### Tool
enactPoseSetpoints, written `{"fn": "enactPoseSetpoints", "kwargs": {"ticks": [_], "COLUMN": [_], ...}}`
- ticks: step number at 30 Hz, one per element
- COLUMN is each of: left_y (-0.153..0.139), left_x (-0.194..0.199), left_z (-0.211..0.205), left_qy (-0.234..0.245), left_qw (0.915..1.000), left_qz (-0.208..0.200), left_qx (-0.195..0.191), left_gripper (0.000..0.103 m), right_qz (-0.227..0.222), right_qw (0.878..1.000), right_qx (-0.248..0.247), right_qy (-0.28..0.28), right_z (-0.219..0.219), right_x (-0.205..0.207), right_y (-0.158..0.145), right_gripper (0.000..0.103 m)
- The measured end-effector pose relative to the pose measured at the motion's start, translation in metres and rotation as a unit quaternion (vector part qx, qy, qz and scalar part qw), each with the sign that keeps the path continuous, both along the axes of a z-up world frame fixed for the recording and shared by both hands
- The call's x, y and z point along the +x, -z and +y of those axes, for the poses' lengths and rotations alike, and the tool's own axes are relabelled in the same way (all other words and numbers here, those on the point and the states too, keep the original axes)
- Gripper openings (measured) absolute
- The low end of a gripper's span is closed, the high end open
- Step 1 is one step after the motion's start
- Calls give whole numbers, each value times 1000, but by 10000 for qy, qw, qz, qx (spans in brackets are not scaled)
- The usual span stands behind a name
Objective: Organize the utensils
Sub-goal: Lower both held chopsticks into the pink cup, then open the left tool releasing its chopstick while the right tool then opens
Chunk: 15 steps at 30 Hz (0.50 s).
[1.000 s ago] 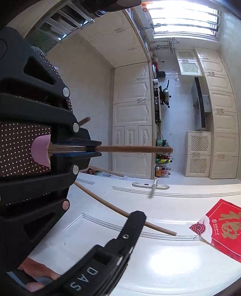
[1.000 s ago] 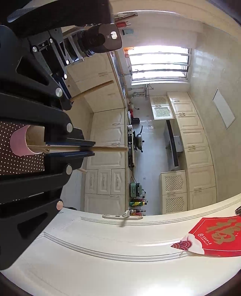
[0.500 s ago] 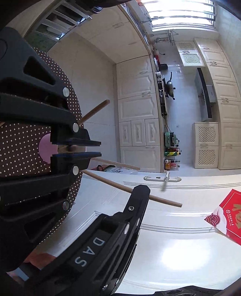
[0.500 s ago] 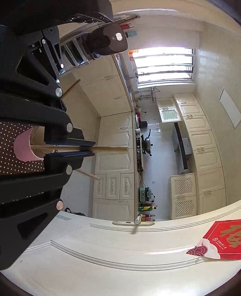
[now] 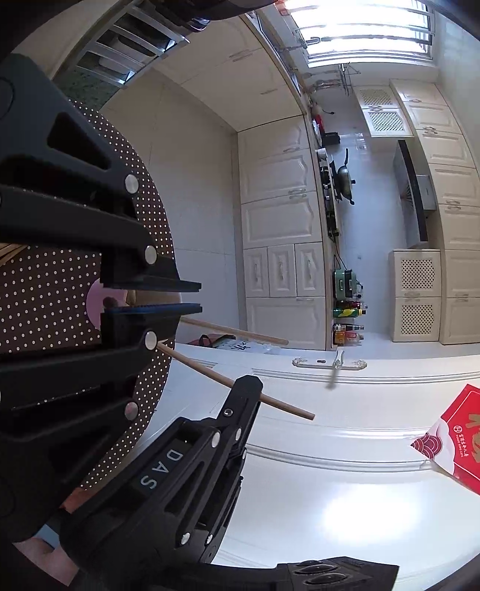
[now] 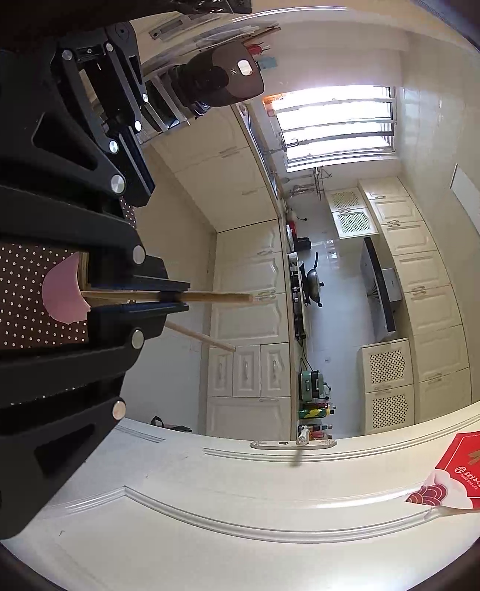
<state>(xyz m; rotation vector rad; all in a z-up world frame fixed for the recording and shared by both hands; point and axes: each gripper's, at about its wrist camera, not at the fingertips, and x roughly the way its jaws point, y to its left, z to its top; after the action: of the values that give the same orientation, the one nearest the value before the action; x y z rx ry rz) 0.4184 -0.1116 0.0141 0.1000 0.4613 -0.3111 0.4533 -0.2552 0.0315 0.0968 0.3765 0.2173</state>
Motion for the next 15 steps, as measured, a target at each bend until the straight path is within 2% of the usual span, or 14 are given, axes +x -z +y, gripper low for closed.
{"fn": "enactPoseSetpoints", "kwargs": {"ticks": [8,10,11,12,14,15], "left_y": [-6,-9,-11,-13,-18,-20], "left_x": [-2,-5,-9,-11,-16,-17], "left_z": [0,0,1,2,7,9], "left_qy": [-58,-111,-252,-349,-304,-313], "left_qw": [10000,9999,9996,9992,9990,9990], "left_qz": [40,-9,-105,-218,-309,-306], "left_qx": [-50,-40,2,25,-64,-98], "left_gripper": [9,25,41,52,61,61], "right_qz": [131,189,206,219,270,279], "right_qw": [9999,9998,9997,9997,9994,9994], "right_qx": [25,84,104,140,207,210], "right_qy": [6,-6,17,31,29,36], "right_z": [0,-1,-2,-4,-8,-8], "right_x": [-1,-1,-1,-2,-4,-6], "right_y": [4,5,5,5,5,4], "right_gripper": [5,5,6,7,8,8]}}
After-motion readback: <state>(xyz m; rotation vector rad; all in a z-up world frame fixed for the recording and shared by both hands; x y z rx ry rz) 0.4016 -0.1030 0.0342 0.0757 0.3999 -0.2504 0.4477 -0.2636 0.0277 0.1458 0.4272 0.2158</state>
